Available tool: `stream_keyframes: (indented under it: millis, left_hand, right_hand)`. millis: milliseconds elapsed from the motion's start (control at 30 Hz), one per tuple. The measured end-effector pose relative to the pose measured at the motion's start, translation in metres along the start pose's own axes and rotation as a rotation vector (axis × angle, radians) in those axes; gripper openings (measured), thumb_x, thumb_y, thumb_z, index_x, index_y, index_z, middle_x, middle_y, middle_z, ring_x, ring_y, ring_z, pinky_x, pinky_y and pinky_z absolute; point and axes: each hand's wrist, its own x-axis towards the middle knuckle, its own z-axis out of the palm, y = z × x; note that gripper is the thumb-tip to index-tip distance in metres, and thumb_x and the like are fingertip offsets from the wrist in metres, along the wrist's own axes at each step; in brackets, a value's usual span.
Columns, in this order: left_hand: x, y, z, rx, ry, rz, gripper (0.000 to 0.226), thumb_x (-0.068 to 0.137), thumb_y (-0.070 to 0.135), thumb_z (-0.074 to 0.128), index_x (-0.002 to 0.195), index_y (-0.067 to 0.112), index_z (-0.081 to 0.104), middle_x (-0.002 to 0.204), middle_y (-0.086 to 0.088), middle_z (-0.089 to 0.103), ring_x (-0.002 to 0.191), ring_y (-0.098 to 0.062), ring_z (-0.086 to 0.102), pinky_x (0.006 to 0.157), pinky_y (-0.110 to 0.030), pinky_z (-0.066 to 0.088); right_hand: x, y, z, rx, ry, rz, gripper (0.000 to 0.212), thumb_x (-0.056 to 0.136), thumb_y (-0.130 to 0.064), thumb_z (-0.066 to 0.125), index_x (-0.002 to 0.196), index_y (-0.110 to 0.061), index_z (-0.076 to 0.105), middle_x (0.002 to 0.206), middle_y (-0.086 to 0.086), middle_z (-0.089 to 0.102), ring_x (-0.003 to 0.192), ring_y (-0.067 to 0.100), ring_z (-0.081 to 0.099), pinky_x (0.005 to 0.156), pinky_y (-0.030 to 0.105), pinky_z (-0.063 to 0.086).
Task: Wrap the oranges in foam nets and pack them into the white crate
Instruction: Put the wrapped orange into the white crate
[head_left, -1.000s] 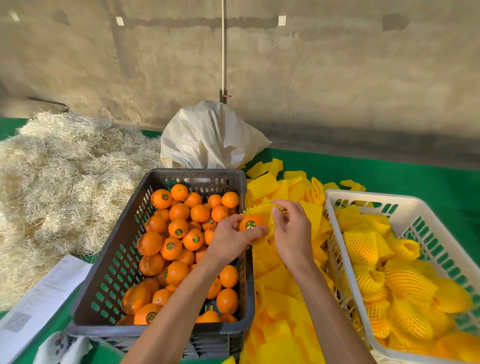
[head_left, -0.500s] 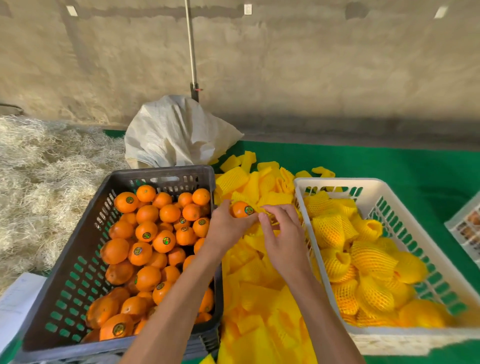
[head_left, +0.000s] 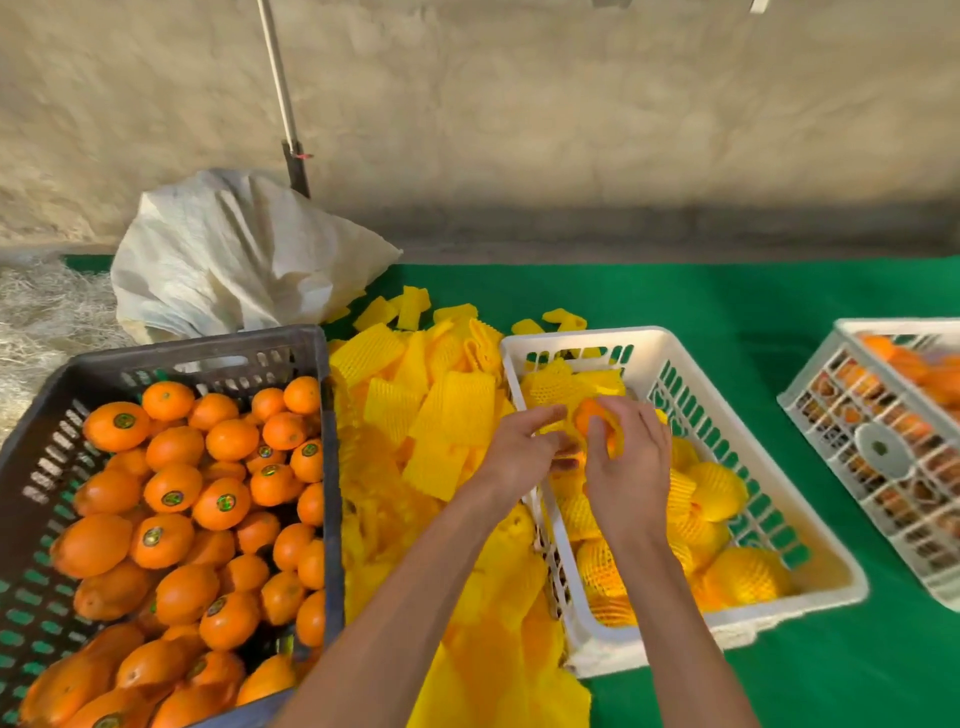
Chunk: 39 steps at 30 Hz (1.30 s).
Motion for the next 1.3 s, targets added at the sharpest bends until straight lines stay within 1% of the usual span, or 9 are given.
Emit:
stream_keyframes:
  millis: [100,300,433,733,1000,1100,1167,1233,1300]
  left_hand:
    - [0.007,-0.008,-0.005,0.188,0.055,0.056,0.034,0.101,0.000,0.059,0.134,0.005,0.065,0.145,-0.012,0.058,0.105,-0.026,0.070,0.078,-0.033,0.063]
    - [0.002,-0.008,-0.067,0.328,0.284,0.105,0.020,0.099,0.010,0.066,0.117,0.005,0.074,0.119,-0.010,0.072,0.110,-0.031,0.068,0.093,-0.047,0.059]
    - [-0.010,-0.019,-0.109,0.511,0.319,0.060,0.023,0.100,0.015,0.067,0.120,0.005,0.073,0.124,-0.010,0.072,0.117,-0.028,0.065,0.098,-0.037,0.051]
    - [-0.020,-0.056,-0.142,0.744,0.349,-0.015,0.028,0.103,0.012,0.057,0.130,0.006,0.063,0.133,-0.019,0.062,0.112,-0.040,0.063,0.090,-0.044,0.051]
    - [-0.021,-0.058,-0.143,0.745,0.363,0.030,0.029,0.103,0.009,0.054,0.131,0.009,0.062,0.129,-0.019,0.061,0.105,-0.040,0.064,0.082,-0.043,0.050]
    - [-0.024,-0.053,-0.147,0.673,0.386,0.096,0.034,0.103,0.003,0.050,0.133,0.012,0.063,0.139,-0.014,0.057,0.114,-0.025,0.061,0.080,-0.025,0.046]
    - [-0.028,-0.047,-0.150,0.618,0.350,0.125,0.040,0.101,0.000,0.049,0.135,0.014,0.063,0.144,-0.009,0.055,0.107,-0.015,0.062,0.074,-0.013,0.043]
    - [-0.036,-0.040,-0.152,0.600,0.291,0.156,0.042,0.101,0.001,0.051,0.138,0.015,0.062,0.148,-0.007,0.055,0.119,-0.019,0.060,0.084,-0.017,0.046]
    - [-0.044,-0.033,-0.154,0.609,0.281,0.210,0.039,0.102,0.007,0.055,0.140,0.016,0.062,0.146,-0.006,0.059,0.129,-0.023,0.057,0.098,-0.031,0.050]
  right_hand:
    - [-0.001,0.005,0.004,0.016,-0.078,0.003,0.026,0.102,-0.013,0.056,0.126,-0.010,0.065,0.129,0.005,0.061,0.125,0.023,0.050,0.099,0.024,0.036]
    - [-0.014,-0.015,0.042,0.056,-0.205,-0.052,0.025,0.100,-0.006,0.056,0.121,-0.011,0.068,0.126,0.004,0.063,0.120,0.023,0.052,0.097,0.022,0.038]
    - [-0.034,-0.030,0.076,0.033,-0.359,-0.099,0.028,0.099,-0.004,0.056,0.125,-0.009,0.066,0.127,0.006,0.059,0.122,0.023,0.051,0.097,0.021,0.037]
    - [-0.065,-0.010,0.147,-0.121,-0.842,0.132,0.053,0.102,-0.029,0.058,0.152,-0.025,0.042,0.138,0.015,0.055,0.129,0.037,0.049,0.099,0.048,0.048]
    - [-0.069,-0.011,0.169,0.093,-0.707,0.172,0.034,0.100,-0.016,0.057,0.134,-0.017,0.061,0.123,0.009,0.062,0.110,0.027,0.062,0.090,0.044,0.053]
    - [-0.063,-0.025,0.157,0.219,-0.574,0.193,0.029,0.095,-0.028,0.070,0.123,-0.027,0.064,0.113,-0.002,0.061,0.096,0.011,0.061,0.076,0.026,0.051]
    - [-0.056,-0.036,0.146,0.304,-0.529,0.219,0.026,0.091,-0.036,0.074,0.115,-0.036,0.062,0.105,-0.009,0.061,0.090,0.005,0.062,0.070,0.022,0.051]
    - [-0.048,-0.048,0.134,0.364,-0.492,0.213,0.024,0.090,-0.039,0.073,0.111,-0.039,0.061,0.100,-0.014,0.061,0.088,-0.003,0.061,0.067,0.013,0.049]
    - [-0.044,-0.060,0.122,0.450,-0.463,0.199,0.022,0.091,-0.035,0.071,0.111,-0.039,0.064,0.098,-0.015,0.063,0.090,-0.006,0.059,0.067,0.007,0.046]
